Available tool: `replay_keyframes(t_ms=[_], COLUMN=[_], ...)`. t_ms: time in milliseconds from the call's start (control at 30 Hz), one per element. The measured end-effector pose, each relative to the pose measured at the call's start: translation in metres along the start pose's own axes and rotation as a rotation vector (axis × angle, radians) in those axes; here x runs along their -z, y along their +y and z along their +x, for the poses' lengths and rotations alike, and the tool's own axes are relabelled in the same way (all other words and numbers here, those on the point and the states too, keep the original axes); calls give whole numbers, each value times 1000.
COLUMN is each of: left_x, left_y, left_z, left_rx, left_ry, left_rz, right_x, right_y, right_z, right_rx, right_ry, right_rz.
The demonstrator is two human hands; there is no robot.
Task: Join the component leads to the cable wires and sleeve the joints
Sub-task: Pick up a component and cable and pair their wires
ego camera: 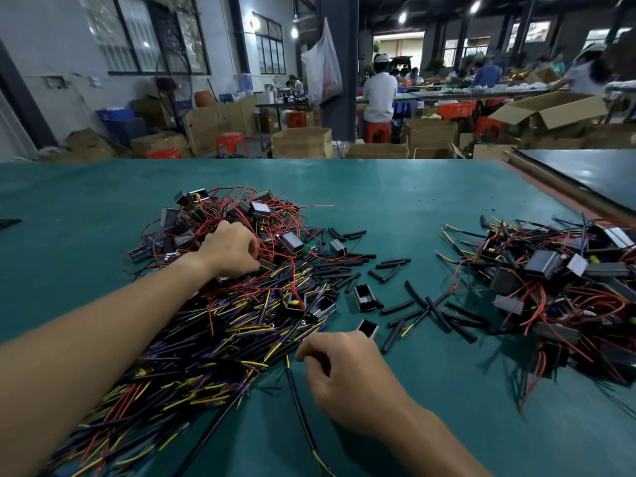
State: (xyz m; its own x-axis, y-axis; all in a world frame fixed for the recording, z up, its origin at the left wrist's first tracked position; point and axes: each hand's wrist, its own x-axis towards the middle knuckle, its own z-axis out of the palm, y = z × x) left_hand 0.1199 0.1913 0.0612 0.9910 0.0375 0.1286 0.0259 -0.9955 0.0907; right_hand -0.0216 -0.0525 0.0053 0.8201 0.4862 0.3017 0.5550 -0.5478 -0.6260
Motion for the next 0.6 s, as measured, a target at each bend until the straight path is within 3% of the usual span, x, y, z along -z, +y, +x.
replay_keyframes(t_ms=[67, 233, 333, 433, 600], left_x=[-1, -11, -13, -8, 10], left_y=[4, 16, 16, 16, 22], left_z=[1, 7, 9, 9, 12], left_rx=[62, 116, 96, 82, 208], left_ry=[-6, -80, -27, 45, 202], left_rz=[-68, 38, -19, -269, -842], right_x=[1, 1, 2, 4, 2], right_y=[0, 1, 2, 4, 4], right_z=[0, -1, -1, -2, 0], right_rx=[-4, 4, 3, -2, 8], right_ry=[-3, 9, 14, 22, 27], right_rz=[4, -10, -17, -4, -8])
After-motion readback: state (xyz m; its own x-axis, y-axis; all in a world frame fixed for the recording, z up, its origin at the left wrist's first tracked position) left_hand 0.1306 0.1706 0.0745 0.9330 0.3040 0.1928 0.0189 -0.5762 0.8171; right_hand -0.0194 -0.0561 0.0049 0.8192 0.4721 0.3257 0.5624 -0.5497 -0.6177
